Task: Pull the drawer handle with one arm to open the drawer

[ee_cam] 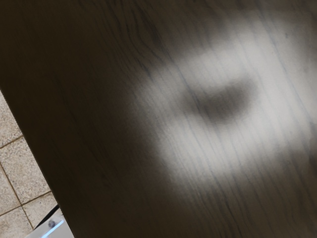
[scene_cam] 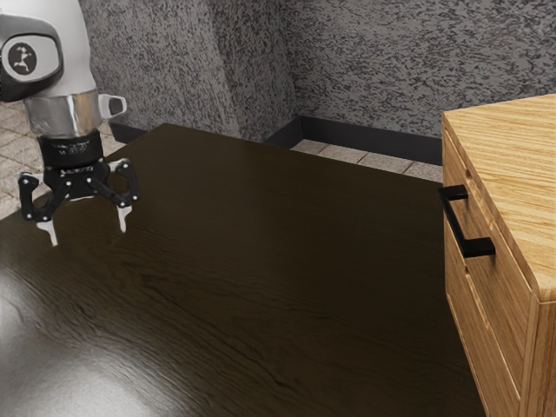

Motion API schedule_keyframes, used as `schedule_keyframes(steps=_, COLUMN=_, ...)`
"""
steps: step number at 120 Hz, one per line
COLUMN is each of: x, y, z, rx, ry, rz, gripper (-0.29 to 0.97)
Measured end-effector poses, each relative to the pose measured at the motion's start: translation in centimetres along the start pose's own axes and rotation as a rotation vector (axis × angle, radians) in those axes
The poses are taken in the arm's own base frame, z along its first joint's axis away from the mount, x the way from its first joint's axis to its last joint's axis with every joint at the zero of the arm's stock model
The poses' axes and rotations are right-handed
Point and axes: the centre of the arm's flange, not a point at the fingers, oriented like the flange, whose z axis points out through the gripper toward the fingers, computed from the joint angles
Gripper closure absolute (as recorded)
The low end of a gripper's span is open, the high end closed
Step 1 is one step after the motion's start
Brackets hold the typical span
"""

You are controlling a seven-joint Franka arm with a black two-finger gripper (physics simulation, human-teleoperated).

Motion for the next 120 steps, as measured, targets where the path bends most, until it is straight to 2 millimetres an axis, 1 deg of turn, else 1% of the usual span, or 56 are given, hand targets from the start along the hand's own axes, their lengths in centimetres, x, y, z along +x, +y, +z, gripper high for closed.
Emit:
schedule_keyframes(steps=25, x=1.0, y=1.0, z=-1.3, rx=-0.115, ry=0.080, rz=-0.280, gripper=0.00)
schedule_keyframes(steps=52, x=1.3, y=1.4, z=-1.8, rx=-0.171, ry=0.093, rz=-0.490, gripper=0.00)
schedule_keyframes(steps=83, x=1.4, y=1.5, z=-2.0, rx=-0.197, ry=0.087, rz=-0.651, gripper=0.00)
schedule_keyframes(steps=120, x=1.5, y=1.5, z=-2.1, rx=-0.209, ry=0.078, rz=-0.772, gripper=0.00)
